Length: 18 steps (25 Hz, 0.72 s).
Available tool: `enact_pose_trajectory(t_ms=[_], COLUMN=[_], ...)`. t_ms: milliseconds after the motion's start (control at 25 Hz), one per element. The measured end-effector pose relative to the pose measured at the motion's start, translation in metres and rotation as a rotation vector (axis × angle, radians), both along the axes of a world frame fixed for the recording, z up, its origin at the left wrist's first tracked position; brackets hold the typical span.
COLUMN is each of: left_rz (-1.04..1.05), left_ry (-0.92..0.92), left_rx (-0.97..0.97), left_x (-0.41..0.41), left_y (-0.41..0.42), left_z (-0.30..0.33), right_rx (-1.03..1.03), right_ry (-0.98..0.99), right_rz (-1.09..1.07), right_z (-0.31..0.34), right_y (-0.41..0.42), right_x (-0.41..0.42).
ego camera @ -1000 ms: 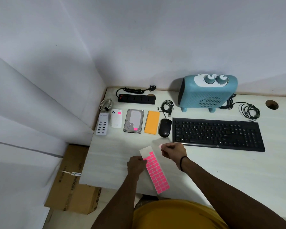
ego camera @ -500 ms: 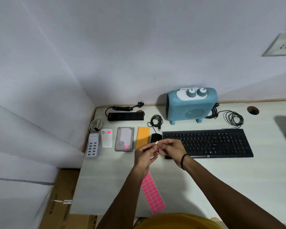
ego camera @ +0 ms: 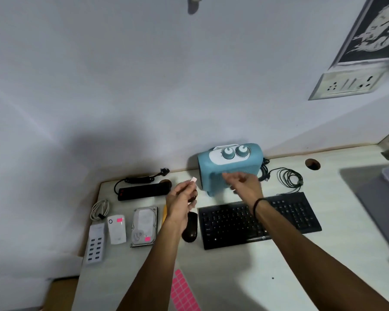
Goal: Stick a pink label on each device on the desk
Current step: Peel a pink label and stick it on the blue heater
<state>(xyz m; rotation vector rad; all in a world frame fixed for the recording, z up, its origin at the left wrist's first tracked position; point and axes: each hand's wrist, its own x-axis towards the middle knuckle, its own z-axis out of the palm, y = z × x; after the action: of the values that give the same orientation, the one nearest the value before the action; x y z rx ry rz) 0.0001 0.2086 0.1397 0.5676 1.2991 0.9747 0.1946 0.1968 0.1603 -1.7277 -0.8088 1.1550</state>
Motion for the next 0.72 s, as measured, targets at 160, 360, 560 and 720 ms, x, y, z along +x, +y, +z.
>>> enact_pose_trajectory(t_ms=[160, 360, 560, 720], left_rz=[-0.017, -0.134, -0.212, -0.260], left_ry=[0.159, 0.262, 0.101, 0.020], left_rx=[0.030, -0.149, -0.526, -0.563], left_x=[0.028, 0.064, 0.076, 0.073], left_y=[0.064, 0.131, 0.149, 0.156], left_z=[0.023, 0.031, 0.006, -0.009], right_rx=[0.047, -0.496, -0.729, -0.701], right_ry=[-0.371, -0.236, 0.252, 0.353], right_rz=[-0.225, -0.138, 0.066, 0.163], right_z=[0.012, -0.005, -0.020, -0.018], right_y=[0.061, 0.147, 0.158, 0.154], right_x=[0.055, 0.111, 0.126, 0.131])
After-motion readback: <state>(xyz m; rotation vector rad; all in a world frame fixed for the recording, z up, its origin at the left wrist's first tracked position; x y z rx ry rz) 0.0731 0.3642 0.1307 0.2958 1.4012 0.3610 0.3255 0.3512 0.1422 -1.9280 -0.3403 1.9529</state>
